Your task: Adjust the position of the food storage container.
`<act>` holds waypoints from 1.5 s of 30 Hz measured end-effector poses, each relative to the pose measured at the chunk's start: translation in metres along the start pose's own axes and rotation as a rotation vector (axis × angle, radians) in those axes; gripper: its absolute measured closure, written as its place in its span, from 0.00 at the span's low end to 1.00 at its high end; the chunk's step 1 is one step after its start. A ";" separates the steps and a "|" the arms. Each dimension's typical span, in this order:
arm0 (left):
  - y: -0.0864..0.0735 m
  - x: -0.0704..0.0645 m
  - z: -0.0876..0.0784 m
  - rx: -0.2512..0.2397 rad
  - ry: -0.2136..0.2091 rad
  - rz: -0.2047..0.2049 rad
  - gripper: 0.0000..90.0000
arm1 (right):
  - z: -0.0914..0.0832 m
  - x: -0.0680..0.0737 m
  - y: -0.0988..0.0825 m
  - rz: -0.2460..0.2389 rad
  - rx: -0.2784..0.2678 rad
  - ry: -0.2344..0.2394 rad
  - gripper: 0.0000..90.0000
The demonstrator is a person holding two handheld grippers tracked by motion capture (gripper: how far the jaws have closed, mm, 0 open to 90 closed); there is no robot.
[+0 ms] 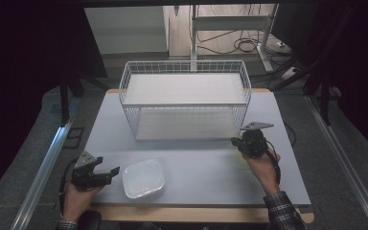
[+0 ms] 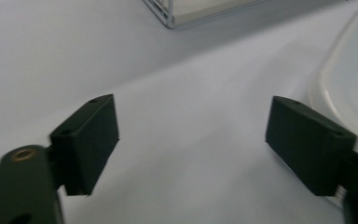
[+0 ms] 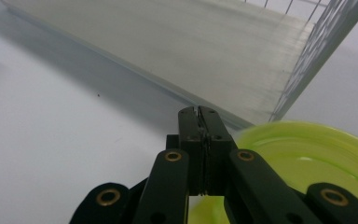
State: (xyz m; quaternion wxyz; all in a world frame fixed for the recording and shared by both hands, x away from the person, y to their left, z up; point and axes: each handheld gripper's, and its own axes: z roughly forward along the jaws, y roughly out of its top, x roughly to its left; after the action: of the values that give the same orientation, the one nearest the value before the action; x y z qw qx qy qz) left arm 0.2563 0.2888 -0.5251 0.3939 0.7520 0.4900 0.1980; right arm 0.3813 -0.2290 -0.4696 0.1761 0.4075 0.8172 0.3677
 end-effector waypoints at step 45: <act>-0.010 -0.051 -0.008 0.099 -0.209 0.076 0.81 | -0.012 0.054 -0.013 -0.106 -0.011 0.128 1.00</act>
State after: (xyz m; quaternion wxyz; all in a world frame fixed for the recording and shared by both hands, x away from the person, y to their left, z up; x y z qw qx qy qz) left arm 0.2221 0.2485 -0.5234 0.3973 0.8053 0.4264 0.1088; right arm 0.3347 -0.1970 -0.4711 0.1447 0.3385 0.8452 0.3875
